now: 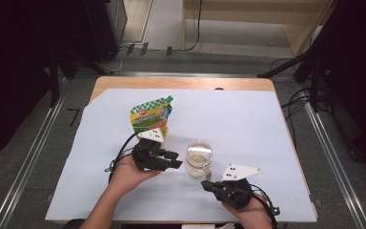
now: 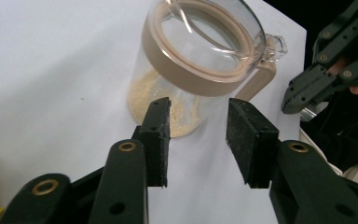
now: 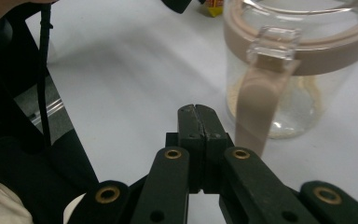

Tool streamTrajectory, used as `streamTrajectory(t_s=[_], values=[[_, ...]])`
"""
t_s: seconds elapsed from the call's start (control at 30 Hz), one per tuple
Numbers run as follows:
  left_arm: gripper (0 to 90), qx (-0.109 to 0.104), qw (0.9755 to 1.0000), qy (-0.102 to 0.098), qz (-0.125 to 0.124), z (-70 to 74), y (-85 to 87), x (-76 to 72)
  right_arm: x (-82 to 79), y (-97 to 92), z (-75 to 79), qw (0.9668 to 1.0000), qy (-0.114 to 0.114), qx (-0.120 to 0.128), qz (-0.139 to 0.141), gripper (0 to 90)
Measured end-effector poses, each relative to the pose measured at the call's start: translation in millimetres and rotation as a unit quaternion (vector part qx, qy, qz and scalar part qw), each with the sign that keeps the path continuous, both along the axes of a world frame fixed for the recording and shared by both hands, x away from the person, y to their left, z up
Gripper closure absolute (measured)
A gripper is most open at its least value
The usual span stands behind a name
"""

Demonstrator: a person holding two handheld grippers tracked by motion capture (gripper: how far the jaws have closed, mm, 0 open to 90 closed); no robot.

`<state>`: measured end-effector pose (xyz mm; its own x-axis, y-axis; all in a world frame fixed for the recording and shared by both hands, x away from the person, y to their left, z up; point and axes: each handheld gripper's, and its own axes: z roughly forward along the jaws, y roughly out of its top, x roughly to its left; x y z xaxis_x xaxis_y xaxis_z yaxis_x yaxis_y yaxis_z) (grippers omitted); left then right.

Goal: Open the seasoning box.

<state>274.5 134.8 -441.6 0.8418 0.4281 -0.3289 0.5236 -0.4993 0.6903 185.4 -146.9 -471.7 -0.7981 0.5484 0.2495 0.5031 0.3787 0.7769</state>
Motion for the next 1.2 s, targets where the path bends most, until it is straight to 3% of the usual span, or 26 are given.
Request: streamTrajectory(t_s=[0.33,0.93,1.2], values=[[53.5,-0.007,0.9997,0.006,0.022,-1.6,4.2,-1.7,7.7,4.5,-6.5,1.0,0.003,-0.004,-0.001,90.0],[45.5,-0.005,0.9998,-0.005,0.02,-5.2,4.8,-3.3,14.3,2.1,-7.8,0.9999,0.001,-0.013,-0.004,90.0],[46.6,-0.001,0.9998,-0.007,0.018,-5.8,2.5,-4.3,23.2,-12.9,-7.2,0.9992,0.006,-0.017,-0.036,90.0]])
